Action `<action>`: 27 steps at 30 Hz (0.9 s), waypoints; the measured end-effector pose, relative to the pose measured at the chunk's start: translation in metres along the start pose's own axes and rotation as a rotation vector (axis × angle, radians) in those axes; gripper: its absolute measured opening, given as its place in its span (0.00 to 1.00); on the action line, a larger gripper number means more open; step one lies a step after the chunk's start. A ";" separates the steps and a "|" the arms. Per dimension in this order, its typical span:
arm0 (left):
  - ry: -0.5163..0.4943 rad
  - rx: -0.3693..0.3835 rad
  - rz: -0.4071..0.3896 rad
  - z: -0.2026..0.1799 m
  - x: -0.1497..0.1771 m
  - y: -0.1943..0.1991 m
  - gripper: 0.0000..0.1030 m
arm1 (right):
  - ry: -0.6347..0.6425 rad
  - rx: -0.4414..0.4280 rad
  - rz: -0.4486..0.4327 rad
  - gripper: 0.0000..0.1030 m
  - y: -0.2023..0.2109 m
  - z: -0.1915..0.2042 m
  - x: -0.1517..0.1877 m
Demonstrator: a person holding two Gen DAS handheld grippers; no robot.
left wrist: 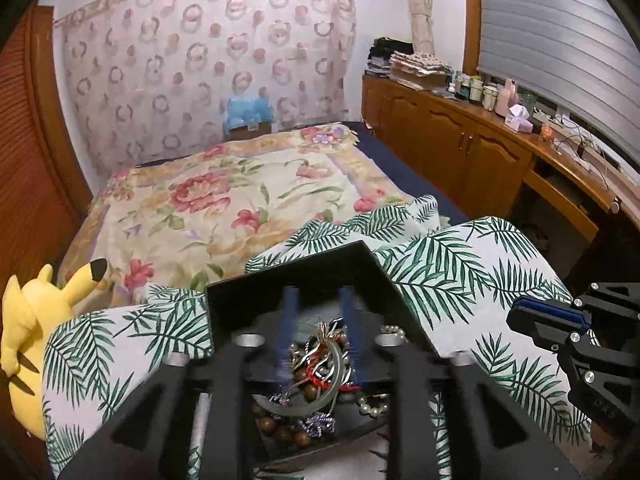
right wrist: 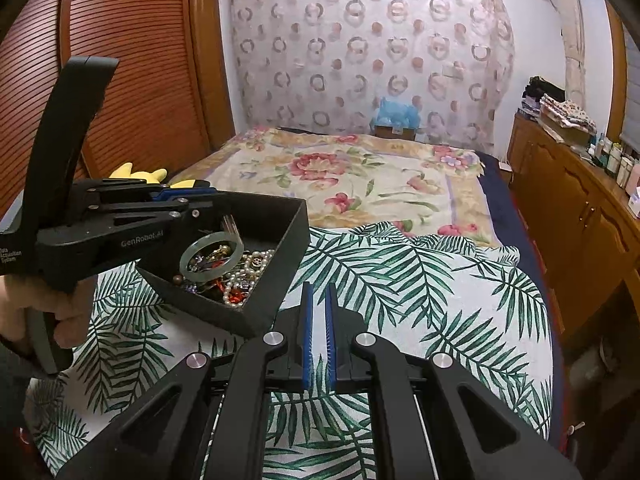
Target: Organize jewelry
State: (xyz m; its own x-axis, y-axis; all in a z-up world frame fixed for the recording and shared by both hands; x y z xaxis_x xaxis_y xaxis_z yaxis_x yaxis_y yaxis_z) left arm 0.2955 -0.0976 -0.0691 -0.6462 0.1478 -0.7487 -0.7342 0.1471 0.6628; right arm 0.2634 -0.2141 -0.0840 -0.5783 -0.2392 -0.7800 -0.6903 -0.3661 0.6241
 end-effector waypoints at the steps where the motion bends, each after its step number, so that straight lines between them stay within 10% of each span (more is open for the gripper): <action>1: 0.002 -0.002 0.000 0.002 0.001 0.001 0.33 | 0.001 -0.001 -0.001 0.07 0.001 0.000 -0.001; 15: 0.044 -0.048 -0.050 0.033 0.040 0.053 0.88 | 0.001 0.006 -0.020 0.09 0.007 0.024 0.005; 27: 0.076 -0.044 -0.115 0.029 0.068 0.105 0.92 | -0.036 0.046 -0.060 0.70 0.023 0.038 0.013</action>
State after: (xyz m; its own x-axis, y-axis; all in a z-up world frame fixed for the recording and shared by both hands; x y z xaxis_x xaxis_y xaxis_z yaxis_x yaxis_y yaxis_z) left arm 0.1801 -0.0437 -0.0503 -0.5702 0.0577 -0.8195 -0.8115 0.1157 0.5728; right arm 0.2236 -0.1914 -0.0779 -0.5497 -0.1852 -0.8146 -0.7431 -0.3370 0.5781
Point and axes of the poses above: each gripper's, at about its wrist camera, not at the fingertips, and y roughly against the way its jaws point, z to its left, x to its underside, the point moved 4 cm from there along -y, roughly the way its jaws point, and after that the axes turned 1 degree about -z, right-handed, at the moved point
